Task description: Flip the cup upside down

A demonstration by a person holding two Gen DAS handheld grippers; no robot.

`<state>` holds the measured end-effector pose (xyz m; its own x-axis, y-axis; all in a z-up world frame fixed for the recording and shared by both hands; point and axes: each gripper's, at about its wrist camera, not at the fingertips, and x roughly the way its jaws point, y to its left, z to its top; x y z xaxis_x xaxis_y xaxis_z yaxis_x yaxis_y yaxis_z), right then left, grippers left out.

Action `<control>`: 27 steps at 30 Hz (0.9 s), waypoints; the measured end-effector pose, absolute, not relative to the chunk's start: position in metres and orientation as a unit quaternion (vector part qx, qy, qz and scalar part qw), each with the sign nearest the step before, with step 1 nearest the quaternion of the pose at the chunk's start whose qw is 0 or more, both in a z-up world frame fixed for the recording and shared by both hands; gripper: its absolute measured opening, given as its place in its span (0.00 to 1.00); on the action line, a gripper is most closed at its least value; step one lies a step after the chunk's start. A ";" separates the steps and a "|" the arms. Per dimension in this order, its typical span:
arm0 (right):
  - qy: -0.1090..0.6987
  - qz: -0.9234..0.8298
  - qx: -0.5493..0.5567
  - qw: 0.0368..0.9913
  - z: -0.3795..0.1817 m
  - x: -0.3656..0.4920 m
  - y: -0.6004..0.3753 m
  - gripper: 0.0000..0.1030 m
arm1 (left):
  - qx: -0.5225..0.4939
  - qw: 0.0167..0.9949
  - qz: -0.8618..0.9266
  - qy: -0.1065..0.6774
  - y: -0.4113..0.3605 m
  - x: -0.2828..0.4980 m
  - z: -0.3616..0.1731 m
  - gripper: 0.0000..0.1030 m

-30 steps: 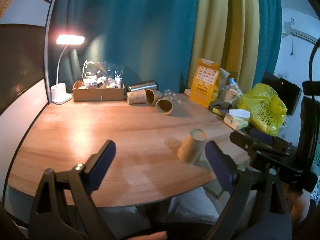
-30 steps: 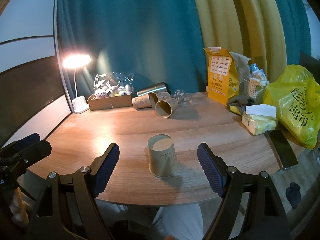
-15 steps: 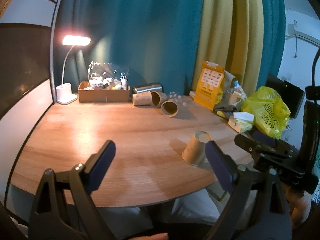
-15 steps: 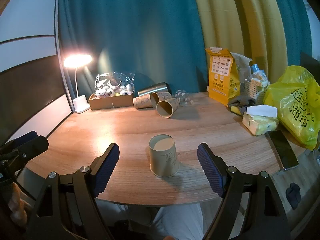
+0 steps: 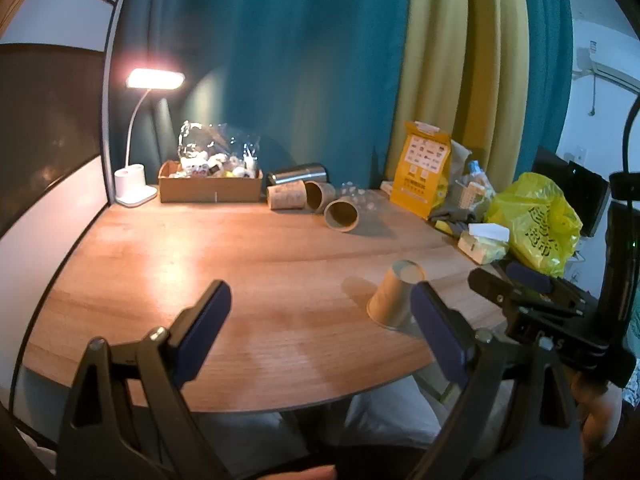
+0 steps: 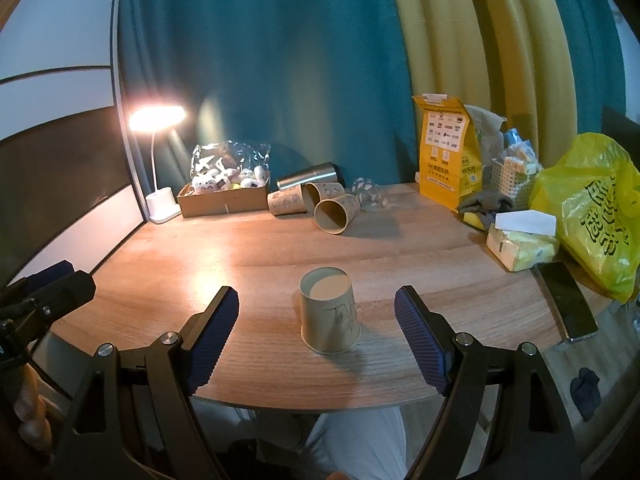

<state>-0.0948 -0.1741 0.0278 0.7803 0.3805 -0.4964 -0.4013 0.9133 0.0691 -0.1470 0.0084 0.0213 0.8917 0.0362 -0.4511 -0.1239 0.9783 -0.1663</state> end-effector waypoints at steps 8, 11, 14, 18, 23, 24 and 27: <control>0.262 0.210 -0.019 0.942 0.026 -0.095 -0.174 0.81 | -0.098 0.967 0.044 0.232 0.009 -0.147 0.019 0.90; 0.264 0.210 -0.019 0.941 0.026 -0.095 -0.173 0.81 | -0.100 0.966 0.049 0.235 0.010 -0.148 0.018 0.90; 0.263 0.209 -0.019 0.941 0.026 -0.095 -0.173 0.81 | -0.103 0.965 0.051 0.237 0.011 -0.147 0.017 0.90; 0.264 0.211 -0.019 0.941 0.026 -0.095 -0.173 0.81 | -0.103 0.965 0.050 0.237 0.011 -0.147 0.017 0.90; 0.266 0.215 -0.019 0.940 0.025 -0.095 -0.173 0.81 | -0.106 0.963 0.042 0.246 0.011 -0.144 0.017 0.90; 0.265 0.215 -0.020 0.940 0.025 -0.096 -0.173 0.81 | -0.106 0.963 0.042 0.245 0.011 -0.145 0.017 0.90; 0.265 0.215 -0.020 0.940 0.025 -0.095 -0.175 0.81 | -0.104 0.964 0.041 0.241 0.009 -0.146 0.019 0.90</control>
<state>-0.0952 -0.1751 0.0252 0.7664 0.3940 -0.5074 -0.4150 0.9066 0.0772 -0.1456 0.0093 0.0188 0.8803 0.0294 -0.4734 -0.1294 0.9751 -0.1801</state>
